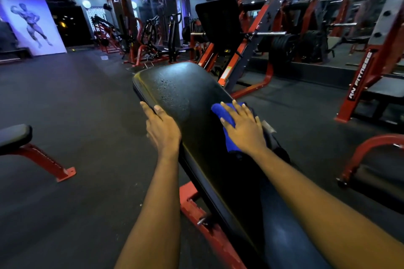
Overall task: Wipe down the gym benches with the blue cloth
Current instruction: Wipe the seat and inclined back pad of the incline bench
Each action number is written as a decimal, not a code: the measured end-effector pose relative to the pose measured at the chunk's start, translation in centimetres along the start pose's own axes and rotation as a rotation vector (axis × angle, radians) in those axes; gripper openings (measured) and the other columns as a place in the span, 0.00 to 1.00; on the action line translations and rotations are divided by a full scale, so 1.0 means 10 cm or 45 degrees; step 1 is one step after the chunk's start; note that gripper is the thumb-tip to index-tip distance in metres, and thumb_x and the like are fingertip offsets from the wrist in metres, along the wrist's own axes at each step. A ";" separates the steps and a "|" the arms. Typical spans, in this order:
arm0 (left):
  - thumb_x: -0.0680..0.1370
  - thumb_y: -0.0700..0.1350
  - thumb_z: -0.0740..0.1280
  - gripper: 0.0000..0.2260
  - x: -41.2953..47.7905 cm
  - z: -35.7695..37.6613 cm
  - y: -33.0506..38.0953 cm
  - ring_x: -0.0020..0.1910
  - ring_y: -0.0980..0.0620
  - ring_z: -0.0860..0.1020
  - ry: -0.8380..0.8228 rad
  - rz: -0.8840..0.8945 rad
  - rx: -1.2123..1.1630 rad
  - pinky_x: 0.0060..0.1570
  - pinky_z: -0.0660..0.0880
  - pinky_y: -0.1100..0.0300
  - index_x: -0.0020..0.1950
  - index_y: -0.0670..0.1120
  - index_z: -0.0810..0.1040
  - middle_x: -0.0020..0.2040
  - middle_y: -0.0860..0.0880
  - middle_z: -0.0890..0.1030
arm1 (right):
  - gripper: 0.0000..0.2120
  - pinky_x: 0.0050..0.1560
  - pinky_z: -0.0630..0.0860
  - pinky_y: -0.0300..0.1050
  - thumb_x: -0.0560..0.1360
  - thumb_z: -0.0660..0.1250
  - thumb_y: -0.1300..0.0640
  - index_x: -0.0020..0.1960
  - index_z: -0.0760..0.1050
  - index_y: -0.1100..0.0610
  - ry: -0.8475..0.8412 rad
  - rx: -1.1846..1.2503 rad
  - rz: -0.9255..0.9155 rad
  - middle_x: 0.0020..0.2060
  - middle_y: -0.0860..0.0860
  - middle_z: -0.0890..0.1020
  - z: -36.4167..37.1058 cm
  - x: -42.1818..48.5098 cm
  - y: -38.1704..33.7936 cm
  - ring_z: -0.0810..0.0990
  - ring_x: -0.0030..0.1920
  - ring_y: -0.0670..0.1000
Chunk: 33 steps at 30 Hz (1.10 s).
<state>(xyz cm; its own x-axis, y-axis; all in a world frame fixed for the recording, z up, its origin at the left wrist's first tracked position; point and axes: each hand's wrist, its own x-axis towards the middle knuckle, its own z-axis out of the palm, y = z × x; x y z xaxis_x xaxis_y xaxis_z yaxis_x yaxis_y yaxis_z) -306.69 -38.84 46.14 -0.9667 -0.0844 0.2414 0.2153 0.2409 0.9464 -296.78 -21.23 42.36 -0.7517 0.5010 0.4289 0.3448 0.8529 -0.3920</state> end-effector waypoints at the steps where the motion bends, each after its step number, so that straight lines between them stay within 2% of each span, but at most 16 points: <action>1: 0.85 0.55 0.46 0.24 -0.06 -0.01 -0.02 0.68 0.36 0.70 -0.020 -0.005 0.009 0.68 0.62 0.45 0.81 0.53 0.48 0.69 0.39 0.72 | 0.25 0.75 0.52 0.64 0.81 0.53 0.39 0.77 0.53 0.35 0.006 -0.023 0.009 0.79 0.45 0.55 -0.01 -0.15 0.04 0.50 0.79 0.51; 5: 0.85 0.55 0.46 0.23 -0.30 -0.06 -0.11 0.67 0.34 0.70 -0.047 -0.033 0.011 0.68 0.63 0.44 0.80 0.57 0.48 0.68 0.36 0.73 | 0.25 0.76 0.52 0.63 0.82 0.51 0.39 0.77 0.52 0.35 0.003 -0.057 0.049 0.79 0.44 0.55 -0.03 -0.66 0.14 0.50 0.79 0.50; 9: 0.85 0.52 0.48 0.21 -0.45 -0.12 -0.18 0.67 0.35 0.70 -0.030 -0.035 -0.013 0.67 0.63 0.46 0.80 0.58 0.53 0.68 0.37 0.74 | 0.25 0.76 0.54 0.63 0.81 0.50 0.38 0.78 0.51 0.36 0.014 -0.058 0.093 0.79 0.44 0.56 -0.06 -1.16 0.18 0.50 0.79 0.50; 13: 0.85 0.50 0.50 0.21 -0.50 -0.18 -0.24 0.69 0.38 0.68 -0.070 0.003 -0.102 0.69 0.62 0.48 0.79 0.57 0.58 0.70 0.41 0.73 | 0.27 0.76 0.54 0.60 0.79 0.42 0.34 0.77 0.51 0.35 0.031 -0.071 0.060 0.79 0.44 0.56 -0.04 -1.52 0.05 0.52 0.79 0.51; 15: 0.85 0.49 0.51 0.20 -0.46 -0.24 -0.30 0.71 0.41 0.67 -0.086 0.040 -0.197 0.70 0.61 0.53 0.78 0.54 0.62 0.72 0.45 0.72 | 0.27 0.76 0.53 0.58 0.79 0.43 0.35 0.77 0.53 0.35 0.032 -0.036 -0.021 0.79 0.44 0.57 -0.04 -1.56 -0.11 0.52 0.79 0.51; 17: 0.85 0.51 0.52 0.19 -0.35 -0.28 -0.36 0.69 0.43 0.70 -0.092 0.080 -0.272 0.69 0.64 0.52 0.74 0.54 0.69 0.70 0.47 0.75 | 0.26 0.76 0.51 0.55 0.79 0.45 0.36 0.77 0.52 0.35 0.027 -0.039 -0.117 0.79 0.44 0.57 -0.01 -1.48 -0.29 0.52 0.79 0.51; 20: 0.82 0.61 0.50 0.21 -0.18 -0.36 -0.37 0.60 0.46 0.79 -0.127 0.095 -0.513 0.60 0.76 0.41 0.67 0.57 0.75 0.64 0.51 0.79 | 0.26 0.76 0.52 0.58 0.80 0.50 0.38 0.77 0.52 0.34 0.011 -0.055 -0.239 0.79 0.44 0.56 0.07 -1.25 -0.57 0.52 0.79 0.53; 23: 0.85 0.57 0.46 0.23 -0.01 -0.44 -0.28 0.65 0.48 0.75 -0.218 0.068 -0.683 0.63 0.74 0.45 0.74 0.51 0.69 0.67 0.56 0.73 | 0.26 0.76 0.52 0.61 0.79 0.52 0.41 0.77 0.53 0.35 0.024 -0.083 -0.320 0.79 0.45 0.56 0.16 -0.87 -0.87 0.52 0.79 0.55; 27: 0.85 0.55 0.43 0.26 0.35 -0.46 -0.24 0.71 0.50 0.70 -0.269 0.032 -0.725 0.69 0.68 0.46 0.75 0.44 0.67 0.72 0.48 0.71 | 0.27 0.77 0.47 0.62 0.81 0.56 0.43 0.77 0.53 0.35 0.015 -0.079 -0.317 0.80 0.45 0.54 0.26 -0.25 -1.24 0.49 0.79 0.54; 33: 0.83 0.57 0.44 0.29 0.53 -0.45 -0.29 0.70 0.51 0.70 -0.317 0.093 -0.696 0.71 0.66 0.53 0.74 0.41 0.67 0.72 0.44 0.71 | 0.24 0.77 0.48 0.62 0.81 0.53 0.39 0.77 0.56 0.36 -0.005 -0.016 -0.291 0.79 0.45 0.57 0.30 0.53 -1.47 0.52 0.79 0.53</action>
<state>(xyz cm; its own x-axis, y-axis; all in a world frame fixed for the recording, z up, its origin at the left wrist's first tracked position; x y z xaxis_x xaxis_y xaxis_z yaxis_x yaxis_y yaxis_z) -311.86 -44.32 45.67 -0.9359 0.1586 0.3146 0.2579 -0.2999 0.9184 -307.51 -31.51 47.99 -0.8134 0.2940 0.5020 0.1722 0.9459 -0.2750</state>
